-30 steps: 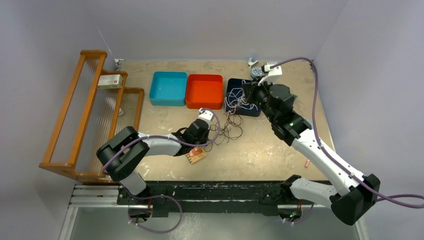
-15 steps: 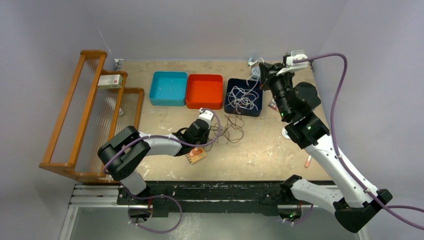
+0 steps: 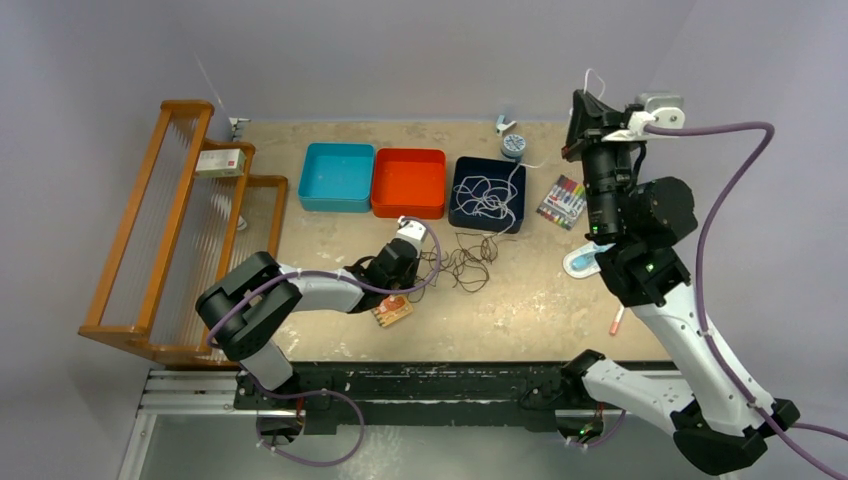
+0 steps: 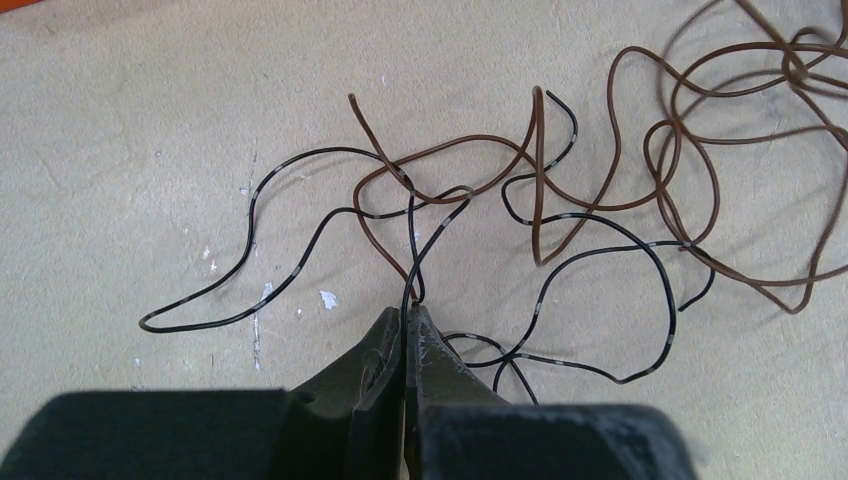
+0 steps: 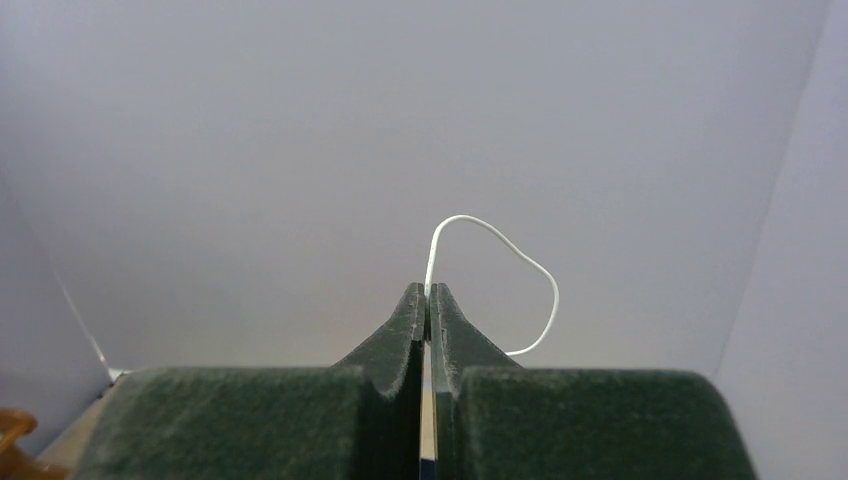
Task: Untangle the cables
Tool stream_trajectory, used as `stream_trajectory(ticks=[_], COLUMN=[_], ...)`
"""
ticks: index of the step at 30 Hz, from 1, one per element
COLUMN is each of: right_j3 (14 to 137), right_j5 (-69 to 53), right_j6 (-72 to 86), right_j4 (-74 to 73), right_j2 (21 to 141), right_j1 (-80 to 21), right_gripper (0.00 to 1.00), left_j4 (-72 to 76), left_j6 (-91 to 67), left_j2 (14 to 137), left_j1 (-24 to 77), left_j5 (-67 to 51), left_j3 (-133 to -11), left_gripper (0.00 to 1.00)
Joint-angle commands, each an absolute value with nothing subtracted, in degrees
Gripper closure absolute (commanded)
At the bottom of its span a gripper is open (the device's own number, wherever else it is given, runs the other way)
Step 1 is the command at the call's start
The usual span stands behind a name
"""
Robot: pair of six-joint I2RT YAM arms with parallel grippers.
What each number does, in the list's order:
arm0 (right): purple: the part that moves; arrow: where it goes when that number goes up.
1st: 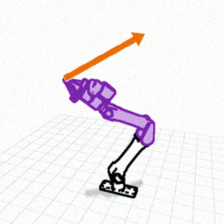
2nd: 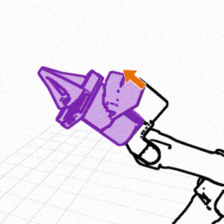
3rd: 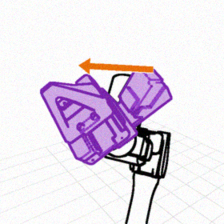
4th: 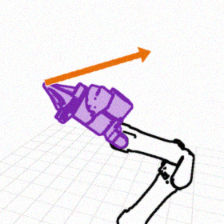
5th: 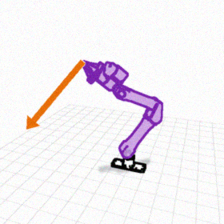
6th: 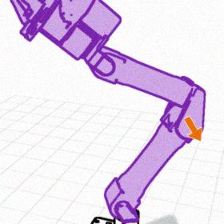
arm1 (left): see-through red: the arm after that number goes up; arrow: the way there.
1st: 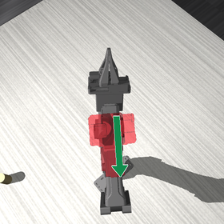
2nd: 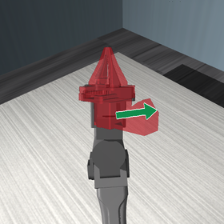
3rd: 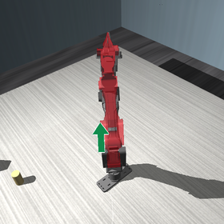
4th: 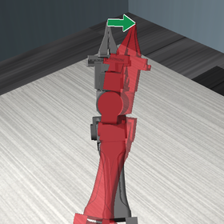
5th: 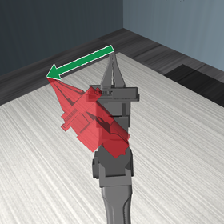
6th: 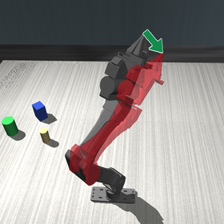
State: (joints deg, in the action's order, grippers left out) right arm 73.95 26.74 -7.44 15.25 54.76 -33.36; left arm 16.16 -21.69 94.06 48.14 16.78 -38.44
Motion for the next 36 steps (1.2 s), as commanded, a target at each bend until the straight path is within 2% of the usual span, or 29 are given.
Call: stream_trajectory(ticks=[1, 11, 19, 24, 30, 31, 36], right_j3=[77.3, 81.7, 82.3, 86.5, 91.2, 91.3, 89.9], right_j5=[29.6, 28.9, 29.7, 32.0, 30.9, 30.7, 27.8], right_j6=[-12.6, -15.6, -16.9, -20.6, -20.3, -19.9, -15.8], right_j4=[20.6, 22.1, 23.3, 27.2, 22.9, 22.3, 19.1], right_j2=[53.6, 53.9, 54.0, 55.2, 58.2, 58.4, 58.4], right_j1=[-33.3, -33.3, -33.2, -33.2, -33.2, -33.3, -33.2], right_gripper=[1.0, 1.0, 1.0, 1.0, 1.0, 1.0, 1.0], left_j4=[14.4, 14.5, 13.7, 12.2, 12.1, 11.8, 9.8], left_j6=[-21.5, -21.5, -22.9, -24.9, -26.0, -25.8, -24.1], left_j2=[95.0, 94.8, 89.1, 90.6, 88.2, 87.0, 78.7], left_j1=[48.1, 48.1, 48.1, 48.1, 48.1, 48.0, 48.1], left_j5=[17.7, 18.3, 23.3, 26.0, 26.5, 26.9, 25.9], left_j3=[-36.7, -36.0, -32.8, -32.7, -33.1, -33.2, -33.7], left_gripper=[1.0, 1.0, 1.0, 1.0, 1.0, 0.97, 0.65])
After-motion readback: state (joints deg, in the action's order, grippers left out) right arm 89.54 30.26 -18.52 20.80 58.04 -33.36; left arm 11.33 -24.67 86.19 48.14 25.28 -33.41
